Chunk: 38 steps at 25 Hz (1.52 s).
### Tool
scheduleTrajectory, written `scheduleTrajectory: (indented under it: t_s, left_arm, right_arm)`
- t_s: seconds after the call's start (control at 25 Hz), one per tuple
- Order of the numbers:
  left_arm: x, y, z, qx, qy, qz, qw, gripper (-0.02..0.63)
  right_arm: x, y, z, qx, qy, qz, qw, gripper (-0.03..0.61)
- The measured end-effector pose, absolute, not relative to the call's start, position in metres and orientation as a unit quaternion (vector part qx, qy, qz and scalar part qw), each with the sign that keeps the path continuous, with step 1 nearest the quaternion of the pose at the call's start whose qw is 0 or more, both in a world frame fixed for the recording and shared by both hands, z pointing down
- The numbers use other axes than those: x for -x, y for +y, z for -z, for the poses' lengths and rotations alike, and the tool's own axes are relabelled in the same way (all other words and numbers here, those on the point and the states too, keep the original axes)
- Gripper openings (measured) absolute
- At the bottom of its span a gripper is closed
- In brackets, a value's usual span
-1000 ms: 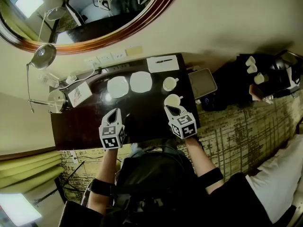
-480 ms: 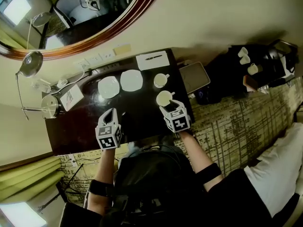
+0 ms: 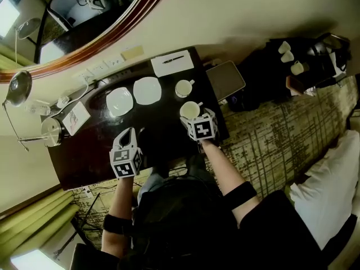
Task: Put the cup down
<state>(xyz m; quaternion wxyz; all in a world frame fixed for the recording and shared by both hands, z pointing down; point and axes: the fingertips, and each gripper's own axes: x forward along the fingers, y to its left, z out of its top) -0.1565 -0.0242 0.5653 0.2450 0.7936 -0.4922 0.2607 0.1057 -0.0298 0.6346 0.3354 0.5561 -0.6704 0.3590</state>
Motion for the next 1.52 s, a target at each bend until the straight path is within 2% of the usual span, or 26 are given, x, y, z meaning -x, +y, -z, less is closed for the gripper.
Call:
scheduleTrajectory:
  t_s: [0.64,0.8,0.84,1.12,1.52]
  left_arm:
    - [0.168,-0.023,-0.586,-0.782,-0.492,-0.282,0.258,0.000]
    - [0.167,-0.022,-0.589,-0.780,-0.493,-0.283,0.262,0.000]
    - [0.167,-0.022,-0.590,-0.779,-0.492,-0.286,0.263,0.000]
    - [0.163,-0.021,-0.585,-0.783,-0.486,-0.284,0.263,0.000]
    - [0.158,-0.012,-0.581,-0.788,-0.479,-0.278,0.271,0.000]
  right_arm:
    - [-0.112,-0.053,-0.680,-0.563,-0.634,-0.386,0.364,0.480]
    - [-0.109,-0.052,-0.680,-0.558,-0.634,-0.393,0.364,0.438]
    - [-0.109,-0.051,-0.679,-0.558,-0.633,-0.394,0.365,0.400]
    - [-0.106,-0.051,-0.676,-0.551,-0.644,-0.391,0.359,0.397]
    - [-0.104,-0.037,-0.654,-0.521,-0.679,-0.346,0.386,0.393]
